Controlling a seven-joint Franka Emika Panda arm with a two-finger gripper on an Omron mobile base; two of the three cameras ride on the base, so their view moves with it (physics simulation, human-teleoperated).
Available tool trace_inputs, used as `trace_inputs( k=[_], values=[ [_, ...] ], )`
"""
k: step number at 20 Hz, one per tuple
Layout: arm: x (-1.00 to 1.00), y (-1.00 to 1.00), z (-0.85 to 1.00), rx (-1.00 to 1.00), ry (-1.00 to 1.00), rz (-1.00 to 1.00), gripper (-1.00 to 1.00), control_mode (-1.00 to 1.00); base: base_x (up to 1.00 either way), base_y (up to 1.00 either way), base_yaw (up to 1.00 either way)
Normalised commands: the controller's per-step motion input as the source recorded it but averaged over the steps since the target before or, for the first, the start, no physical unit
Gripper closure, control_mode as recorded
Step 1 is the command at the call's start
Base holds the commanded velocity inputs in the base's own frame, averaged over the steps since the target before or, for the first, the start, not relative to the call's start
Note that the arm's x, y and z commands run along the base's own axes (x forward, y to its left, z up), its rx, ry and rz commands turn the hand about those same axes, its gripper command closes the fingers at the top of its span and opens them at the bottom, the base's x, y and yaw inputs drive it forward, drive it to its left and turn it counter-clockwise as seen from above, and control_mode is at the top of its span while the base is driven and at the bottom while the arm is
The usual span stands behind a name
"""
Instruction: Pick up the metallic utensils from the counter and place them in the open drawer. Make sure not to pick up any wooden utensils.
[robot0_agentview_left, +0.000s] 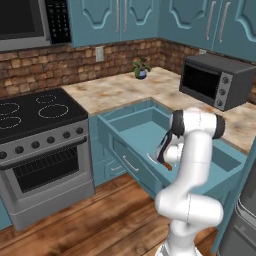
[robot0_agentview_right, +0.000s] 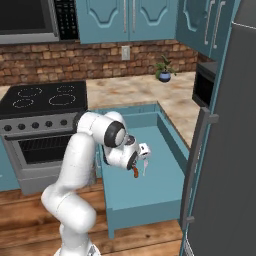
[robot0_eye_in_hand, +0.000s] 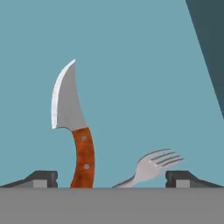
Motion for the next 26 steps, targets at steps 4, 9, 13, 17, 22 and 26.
trace_inputs(
  k=[4,9,13,17,22,26],
  values=[
    [-0.54,0.01,0.69,0.10,0.00,0.00,-1.00,-1.00,0.00,0.00,0.00],
    [-0.51,0.01,0.95,0.15,0.00,0.00,-1.00,-1.00,0.00,0.00,0.00],
    [-0.42,0.06,0.94,0.18,0.00,0.00,-1.00,-1.00,0.00,0.00,0.00],
    [-0.29,0.00,1.00,0.15,0.00,0.00,-1.00,-1.00,0.00,0.00,0.00],
    [-0.29,0.00,1.00,0.14,0.00,0.00,-1.00,-1.00,0.00,0.00,0.00],
    [-0.26,0.00,1.00,0.15,0.00,-0.01,-1.00,-1.00,0.00,0.00,0.00]
  ],
)
